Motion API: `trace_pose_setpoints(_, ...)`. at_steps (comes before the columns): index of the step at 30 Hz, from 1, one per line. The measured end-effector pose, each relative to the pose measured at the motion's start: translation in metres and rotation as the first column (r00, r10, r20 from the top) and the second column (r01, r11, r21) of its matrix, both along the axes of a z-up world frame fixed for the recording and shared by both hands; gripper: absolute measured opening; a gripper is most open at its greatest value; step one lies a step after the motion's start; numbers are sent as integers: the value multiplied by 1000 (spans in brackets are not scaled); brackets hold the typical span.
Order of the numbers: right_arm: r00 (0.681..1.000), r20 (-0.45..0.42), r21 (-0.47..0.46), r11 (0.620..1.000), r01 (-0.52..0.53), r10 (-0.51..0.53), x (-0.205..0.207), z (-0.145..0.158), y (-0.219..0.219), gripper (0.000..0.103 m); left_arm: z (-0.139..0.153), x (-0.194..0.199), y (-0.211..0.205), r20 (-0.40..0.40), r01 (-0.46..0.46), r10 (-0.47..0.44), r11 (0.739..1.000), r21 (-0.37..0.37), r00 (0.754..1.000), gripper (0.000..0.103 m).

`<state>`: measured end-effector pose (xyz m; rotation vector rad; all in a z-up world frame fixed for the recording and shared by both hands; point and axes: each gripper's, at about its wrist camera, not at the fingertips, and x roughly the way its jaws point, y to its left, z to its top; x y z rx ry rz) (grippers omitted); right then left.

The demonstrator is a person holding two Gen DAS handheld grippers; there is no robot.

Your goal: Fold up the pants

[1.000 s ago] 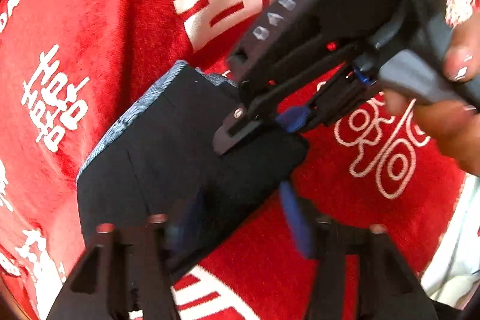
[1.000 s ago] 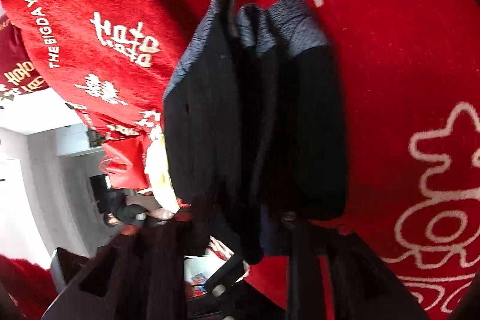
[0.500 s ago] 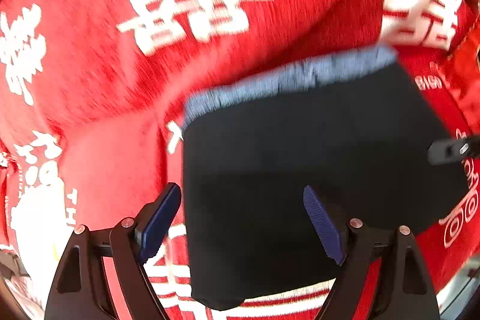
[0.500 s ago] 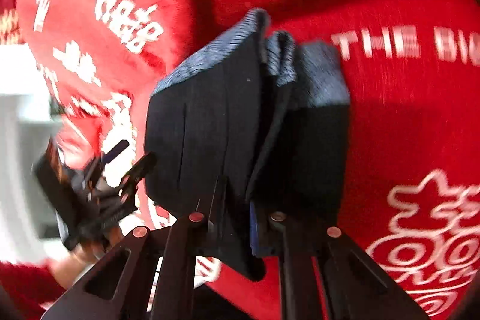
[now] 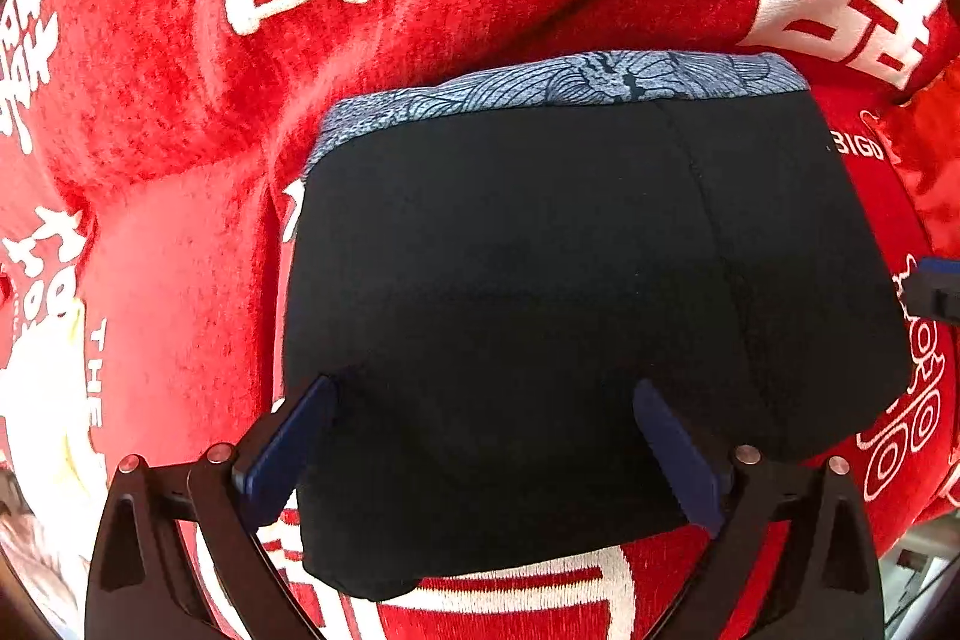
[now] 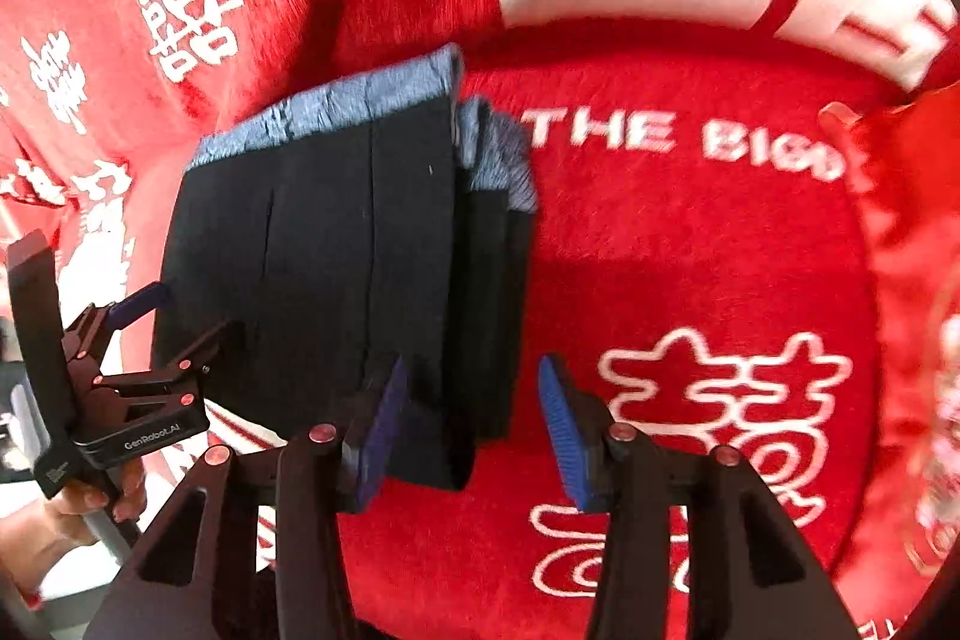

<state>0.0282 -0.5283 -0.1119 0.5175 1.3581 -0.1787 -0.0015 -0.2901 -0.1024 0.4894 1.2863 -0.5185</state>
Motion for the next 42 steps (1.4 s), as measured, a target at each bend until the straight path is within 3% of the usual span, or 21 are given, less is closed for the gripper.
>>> trace_pose_setpoints(3,998,57,-47,999,7,-5,-2,15,9,48,5,1,3,13,-29,29,999,29,999,100)
trace_pose_setpoints(5,997,79,-52,999,-6,11,6,19,17,39,7,1,7,29,-36,35,998,42,999,100)
trace_pose_setpoints(13,1000,-15,-55,998,-18,17,13,-18,27,39,-10,8,15,-27,-62,63,997,36,998,102)
trace_pose_setpoints(16,1000,-25,-53,999,13,-14,9,-32,22,40,-12,3,14,-11,-52,53,998,42,999,102)
trace_pose_setpoints(25,999,-47,-97,995,8,-13,4,-27,22,43,-15,9,17,-22,-55,55,998,27,998,102)
trace_pose_setpoints(28,998,-60,-125,992,20,-27,4,-29,20,51,-13,14,17,-22,-56,56,998,24,998,102)
trace_pose_setpoints(38,998,-64,-169,986,-3,-8,4,-28,30,52,-18,20,20,-30,-63,63,998,24,998,102)
trace_pose_setpoints(42,997,-69,-196,981,4,-18,5,-29,32,58,-19,21,19,-34,-65,66,998,25,997,102)
